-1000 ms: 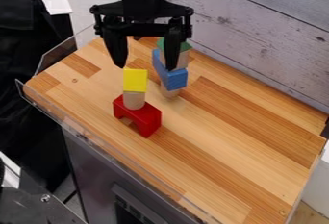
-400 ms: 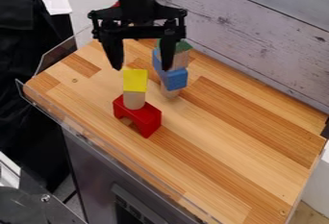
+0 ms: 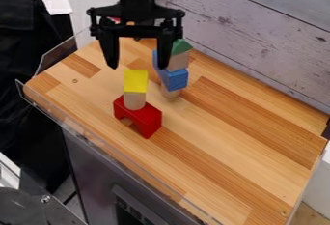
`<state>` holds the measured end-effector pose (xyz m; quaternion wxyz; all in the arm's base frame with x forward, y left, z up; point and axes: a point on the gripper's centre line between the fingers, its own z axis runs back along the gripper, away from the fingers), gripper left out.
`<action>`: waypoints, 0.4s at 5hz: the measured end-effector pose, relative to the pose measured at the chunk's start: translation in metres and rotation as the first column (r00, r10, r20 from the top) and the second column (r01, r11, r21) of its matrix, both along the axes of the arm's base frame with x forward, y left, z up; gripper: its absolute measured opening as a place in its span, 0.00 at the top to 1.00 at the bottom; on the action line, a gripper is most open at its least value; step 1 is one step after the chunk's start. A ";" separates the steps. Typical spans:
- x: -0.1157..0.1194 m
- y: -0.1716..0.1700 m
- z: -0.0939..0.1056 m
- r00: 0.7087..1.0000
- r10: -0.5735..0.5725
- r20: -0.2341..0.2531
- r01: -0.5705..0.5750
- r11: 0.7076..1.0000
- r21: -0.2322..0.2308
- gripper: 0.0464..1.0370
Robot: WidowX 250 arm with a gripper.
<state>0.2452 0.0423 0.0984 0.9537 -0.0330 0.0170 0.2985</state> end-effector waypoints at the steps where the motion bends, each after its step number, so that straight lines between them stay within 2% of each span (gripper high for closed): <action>1: 0.001 -0.003 -0.007 1.000 -0.011 -0.001 0.011 1.000 -0.027 0.04; 2: -0.001 -0.003 -0.018 0.999 -0.015 -0.031 0.013 0.999 -0.045 0.04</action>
